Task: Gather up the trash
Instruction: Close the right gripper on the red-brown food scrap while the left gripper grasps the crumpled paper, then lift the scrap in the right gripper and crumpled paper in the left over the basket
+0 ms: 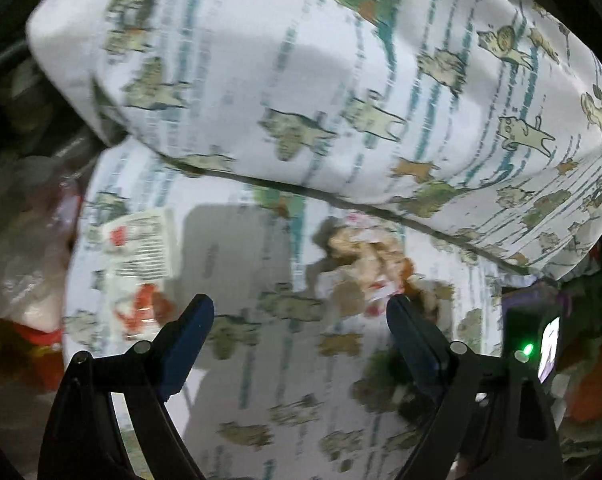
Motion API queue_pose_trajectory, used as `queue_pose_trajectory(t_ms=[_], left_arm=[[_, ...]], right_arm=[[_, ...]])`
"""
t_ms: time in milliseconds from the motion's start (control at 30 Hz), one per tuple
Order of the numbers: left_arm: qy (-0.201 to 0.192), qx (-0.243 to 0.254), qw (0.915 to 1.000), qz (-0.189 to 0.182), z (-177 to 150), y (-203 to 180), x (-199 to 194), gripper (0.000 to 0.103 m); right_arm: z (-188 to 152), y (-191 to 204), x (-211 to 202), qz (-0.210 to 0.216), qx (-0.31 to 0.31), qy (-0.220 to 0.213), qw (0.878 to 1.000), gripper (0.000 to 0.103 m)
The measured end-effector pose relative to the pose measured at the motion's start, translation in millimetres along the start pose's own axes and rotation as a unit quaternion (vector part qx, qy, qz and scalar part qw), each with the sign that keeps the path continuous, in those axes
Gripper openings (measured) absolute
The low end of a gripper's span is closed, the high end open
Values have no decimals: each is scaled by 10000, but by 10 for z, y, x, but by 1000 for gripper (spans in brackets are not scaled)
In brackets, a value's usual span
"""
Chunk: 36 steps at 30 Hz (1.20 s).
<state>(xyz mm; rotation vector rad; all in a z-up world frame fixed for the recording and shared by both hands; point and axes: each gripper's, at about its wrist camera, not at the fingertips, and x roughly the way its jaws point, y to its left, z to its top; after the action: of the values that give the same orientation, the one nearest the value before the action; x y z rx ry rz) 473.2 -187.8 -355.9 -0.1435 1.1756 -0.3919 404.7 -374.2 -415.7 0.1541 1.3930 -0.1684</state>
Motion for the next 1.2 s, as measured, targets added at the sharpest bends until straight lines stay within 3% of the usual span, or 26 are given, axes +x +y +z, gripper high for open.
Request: queue_pose_trajectory(t_ms=[100,233,400,567,767,1033,1100,1200], left_arm=[[102,-91,9997,-215,8,-87,195,73],[376,-333,9980,-373,-3,-99,419,64],[636,-485,9955,-511,-33,-121,531,6],[318,-116,9986,-401,-87,-206,292,4],[-19,92,9992,-387,-115,-189,-23,4],[-308,104,9977,-603,-170,37,-454,4],[-265,36,9977,-628,-237,116,-542,4],[144,172,9990,-394,-323,178,-532,4]], right_arm=[[20,-46,-7,53,26,56,10000,63],[68,-216,-8,326,301,192,9988,60],[166,-385,-3,623,345,294,9970,57],[229,-626,2,833,647,338,9939,49],[261,-672,-258,1095,580,112,9922,42],[95,-514,-709,1228,275,-768,9891,39],[90,-559,-732,1219,320,-795,9888,39],[43,-572,-733,1168,335,-687,9902,39]])
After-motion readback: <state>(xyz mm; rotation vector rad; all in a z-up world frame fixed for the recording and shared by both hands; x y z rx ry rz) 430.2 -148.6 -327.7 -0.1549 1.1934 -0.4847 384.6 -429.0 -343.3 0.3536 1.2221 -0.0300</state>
